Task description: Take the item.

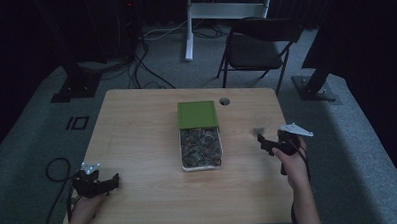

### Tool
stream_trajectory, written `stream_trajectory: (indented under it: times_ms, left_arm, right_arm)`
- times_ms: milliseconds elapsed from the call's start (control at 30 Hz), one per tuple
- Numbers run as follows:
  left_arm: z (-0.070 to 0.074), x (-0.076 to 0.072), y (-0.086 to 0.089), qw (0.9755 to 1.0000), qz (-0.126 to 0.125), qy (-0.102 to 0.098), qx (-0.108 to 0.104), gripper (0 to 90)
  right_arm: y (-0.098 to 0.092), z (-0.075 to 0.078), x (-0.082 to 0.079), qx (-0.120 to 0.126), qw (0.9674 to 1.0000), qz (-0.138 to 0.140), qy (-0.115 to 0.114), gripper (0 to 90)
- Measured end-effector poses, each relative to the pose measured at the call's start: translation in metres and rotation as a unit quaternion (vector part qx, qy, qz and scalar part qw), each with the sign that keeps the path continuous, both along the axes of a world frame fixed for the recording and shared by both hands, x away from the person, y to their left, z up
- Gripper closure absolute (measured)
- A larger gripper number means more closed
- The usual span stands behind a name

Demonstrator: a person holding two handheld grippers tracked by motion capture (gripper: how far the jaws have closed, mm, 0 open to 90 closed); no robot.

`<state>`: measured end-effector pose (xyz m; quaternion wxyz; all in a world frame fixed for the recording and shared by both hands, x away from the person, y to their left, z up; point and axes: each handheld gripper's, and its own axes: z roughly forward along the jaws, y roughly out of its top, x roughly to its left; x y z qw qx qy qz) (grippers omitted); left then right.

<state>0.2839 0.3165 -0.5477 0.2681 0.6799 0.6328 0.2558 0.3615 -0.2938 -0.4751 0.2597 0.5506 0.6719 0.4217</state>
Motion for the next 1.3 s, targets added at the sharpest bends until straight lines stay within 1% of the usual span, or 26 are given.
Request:
stream_trajectory:
  times_ms: [133, 167, 200, 233, 467, 500, 567, 600, 633, 733, 833, 933, 1000, 1167, 1200, 1300]
  left_arm:
    - [0.0, 0.0, 0.0, 1.0, 0.0, 0.0, 0.0, 0.5]
    - [0.0, 0.0, 0.0, 1.0, 0.0, 0.0, 0.0, 0.5]
    - [0.0, 0.0, 0.0, 1.0, 0.0, 0.0, 0.0, 0.5]
    - [0.0, 0.0, 0.0, 1.0, 0.0, 0.0, 0.0, 0.5]
    - [0.0, 0.0, 0.0, 1.0, 0.0, 0.0, 0.0, 0.5]
    - [0.0, 0.0, 0.0, 1.0, 0.0, -0.001, 0.0, 0.5]
    - [0.0, 0.0, 0.0, 1.0, 0.0, 0.0, 0.0, 0.5]
    - [0.0, 0.0, 0.0, 1.0, 0.0, 0.0, 0.0, 0.5]
    - [0.0, 0.0, 0.0, 1.0, 0.0, -0.001, 0.0, 0.5]
    - [0.0, 0.0, 0.0, 1.0, -0.001, 0.0, 0.001, 0.5]
    - [0.0, 0.0, 0.0, 1.0, -0.001, 0.0, 0.001, 0.5]
    - [0.0, 0.0, 0.0, 1.0, -0.001, 0.0, 0.001, 0.5]
    - [0.0, 0.0, 0.0, 1.0, -0.001, 0.0, 0.001, 0.5]
    - [0.0, 0.0, 0.0, 1.0, -0.001, 0.0, 0.001, 0.5]
    - [0.0, 0.0, 0.0, 1.0, -0.001, 0.0, 0.001, 0.5]
    - [0.0, 0.0, 0.0, 1.0, -0.001, 0.0, 0.001, 0.5]
  right_arm:
    - [-0.001, -0.008, -0.006, 0.0, 1.0, 0.003, 0.005, 13.3]
    - [-0.001, -0.008, -0.006, 0.0, 1.0, 0.003, 0.005, 13.3]
    - [-0.002, -0.01, -0.007, -0.002, 1.0, 0.004, 0.007, 13.7]
    - [-0.003, -0.015, -0.009, -0.009, 0.9999, 0.005, 0.014, 13.8]
    - [-0.004, -0.026, -0.016, -0.005, 0.9997, 0.012, 0.022, 13.8]
    - [-0.005, -0.03, -0.019, -0.009, 0.9995, 0.013, 0.027, 13.8]
    - [-0.005, -0.033, -0.02, -0.01, 0.9994, 0.013, 0.03, 13.8]
    - [-0.006, -0.038, -0.022, -0.006, 0.9991, 0.015, 0.038, 13.8]
    - [-0.006, -0.038, -0.022, -0.006, 0.9991, 0.015, 0.038, 13.8]
    - [-0.007, -0.046, -0.026, -0.011, 0.9988, 0.017, 0.045, 13.8]
    - [-0.007, -0.048, -0.029, -0.008, 0.9987, 0.019, 0.046, 13.8]
    - [-0.007, -0.052, -0.032, -0.011, 0.9986, 0.019, 0.049, 13.8]
    - [-0.007, -0.055, -0.034, -0.007, 0.9984, 0.02, 0.052, 13.8]
    - [-0.009, -0.06, -0.038, -0.017, 0.9982, 0.021, 0.054, 14.1]
    - [-0.01, -0.063, -0.041, -0.019, 0.9978, 0.026, 0.059, 14.1]
    - [-0.011, -0.066, -0.043, -0.024, 0.9974, 0.027, 0.063, 14.1]
